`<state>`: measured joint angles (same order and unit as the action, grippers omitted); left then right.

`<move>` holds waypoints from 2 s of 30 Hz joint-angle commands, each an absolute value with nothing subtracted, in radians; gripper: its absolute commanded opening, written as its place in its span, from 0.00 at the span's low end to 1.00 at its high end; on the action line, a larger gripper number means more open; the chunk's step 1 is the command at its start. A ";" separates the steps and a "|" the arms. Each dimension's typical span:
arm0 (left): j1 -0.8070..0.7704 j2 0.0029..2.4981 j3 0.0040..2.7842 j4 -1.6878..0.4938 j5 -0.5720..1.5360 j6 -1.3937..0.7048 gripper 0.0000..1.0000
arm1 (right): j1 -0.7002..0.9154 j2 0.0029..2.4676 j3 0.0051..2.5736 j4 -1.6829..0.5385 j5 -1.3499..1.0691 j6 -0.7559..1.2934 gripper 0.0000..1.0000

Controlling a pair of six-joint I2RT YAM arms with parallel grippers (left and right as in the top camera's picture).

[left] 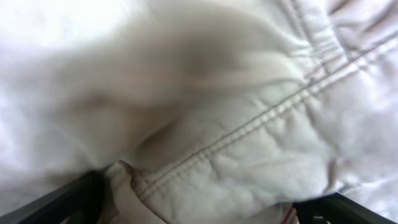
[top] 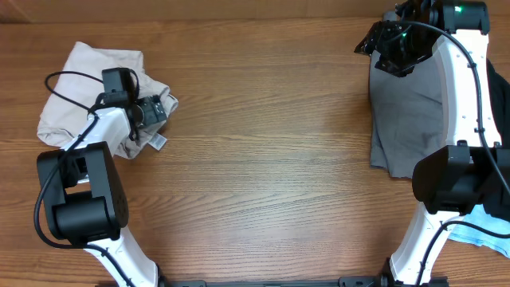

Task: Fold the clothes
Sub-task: 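Drag the folded shorts to the upper-left table corner with the left gripper, then release the shorts and lift the left gripper away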

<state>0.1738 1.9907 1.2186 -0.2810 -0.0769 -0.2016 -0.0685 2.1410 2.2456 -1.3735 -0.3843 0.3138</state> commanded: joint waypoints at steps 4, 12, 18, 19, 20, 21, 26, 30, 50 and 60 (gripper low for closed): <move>0.195 2.033 1.199 -0.049 -0.003 -0.205 1.00 | -0.067 2.136 2.245 -1.385 -0.374 0.305 0.67; 0.196 1.917 1.404 -0.453 0.049 -0.178 1.00 | -0.067 2.136 2.245 -1.433 -0.314 0.286 0.68; 0.199 1.819 1.590 -0.850 -0.018 -0.128 1.00 | -0.067 2.136 2.245 -1.434 -0.315 0.283 0.68; 0.199 1.810 1.612 -0.896 -0.038 -0.121 1.00 | -0.067 2.136 2.245 -1.435 -0.315 0.282 0.68; 0.199 1.803 1.627 -0.935 -0.058 -0.109 1.00 | -0.067 2.136 2.245 -1.435 -0.315 0.282 0.68; 0.199 1.802 1.635 -0.963 -0.080 -0.101 1.00 | -0.067 2.136 2.245 -1.436 -0.315 0.280 0.68; 0.214 1.832 1.605 -1.003 -0.163 -0.101 0.99 | -0.067 2.136 2.245 -1.444 -0.315 0.259 0.68; 0.237 1.872 1.577 -1.005 -0.152 -0.101 0.99 | -0.067 2.136 2.245 -1.451 -0.315 0.253 0.68; 0.290 2.192 1.575 -0.819 -0.137 -0.022 1.00 | -0.067 2.136 2.245 -1.452 -0.315 0.253 0.70; 0.291 2.342 1.575 -0.605 -0.127 -0.022 1.00 | -0.067 2.136 2.245 -1.463 -0.315 0.254 0.71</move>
